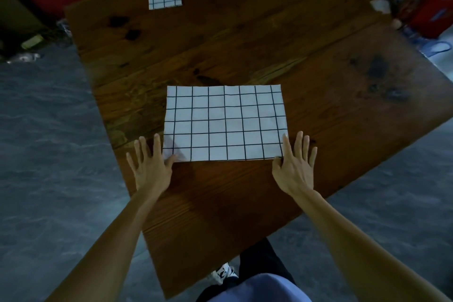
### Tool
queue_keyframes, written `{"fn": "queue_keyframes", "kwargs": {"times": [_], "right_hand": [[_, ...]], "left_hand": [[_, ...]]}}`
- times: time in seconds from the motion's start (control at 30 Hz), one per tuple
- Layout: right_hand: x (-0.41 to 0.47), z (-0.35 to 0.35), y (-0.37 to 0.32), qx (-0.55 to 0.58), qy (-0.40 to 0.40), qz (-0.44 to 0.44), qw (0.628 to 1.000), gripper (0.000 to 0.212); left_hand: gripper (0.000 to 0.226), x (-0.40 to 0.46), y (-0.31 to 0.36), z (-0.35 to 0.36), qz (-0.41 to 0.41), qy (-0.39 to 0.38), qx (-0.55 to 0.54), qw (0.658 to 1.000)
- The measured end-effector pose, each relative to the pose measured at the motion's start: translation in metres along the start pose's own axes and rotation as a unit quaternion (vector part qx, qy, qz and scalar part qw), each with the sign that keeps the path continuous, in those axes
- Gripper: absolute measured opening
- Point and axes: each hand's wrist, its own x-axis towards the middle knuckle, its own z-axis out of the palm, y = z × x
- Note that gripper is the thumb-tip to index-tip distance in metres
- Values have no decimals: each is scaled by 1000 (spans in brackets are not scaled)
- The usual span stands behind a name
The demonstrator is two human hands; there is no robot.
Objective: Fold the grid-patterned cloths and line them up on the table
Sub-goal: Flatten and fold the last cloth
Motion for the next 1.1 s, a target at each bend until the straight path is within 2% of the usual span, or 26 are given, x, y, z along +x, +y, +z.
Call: {"fn": "queue_keyframes", "kwargs": {"times": [0.07,0.13,0.27,0.33,0.43,0.57,0.67,0.8,0.9,1.03,1.1], "right_hand": [[0,-1,-19,-30,26,-40,998,68],[2,5,-49,-39,31,-98,994,66],[6,26,-105,-10,-13,-180,983,62],[7,32,-103,-12,-29,-178,984,59],[8,32,-69,-36,-31,-144,988,56],[6,21,-35,-13,-35,-85,996,55],[3,15,-35,0,-39,-76,996,56],[-1,8,-50,33,9,-136,990,56],[-8,8,-59,74,30,-157,984,49],[-9,17,-57,79,38,-190,978,34],[-6,23,-53,82,49,-190,977,30]], "left_hand": [[66,-3,6,-1,9,28,-17,999],[61,-3,22,-2,61,46,-13,997],[57,-8,55,14,195,-25,-6,980],[56,-11,49,22,185,-53,6,981],[60,-14,24,23,122,-51,20,991],[57,-12,0,13,53,-70,24,996],[59,-16,8,6,54,-58,34,996],[60,-21,39,4,215,0,52,975],[47,-21,69,7,320,26,46,946],[18,-16,84,11,372,56,44,925],[11,-12,83,14,389,64,54,917]]}}
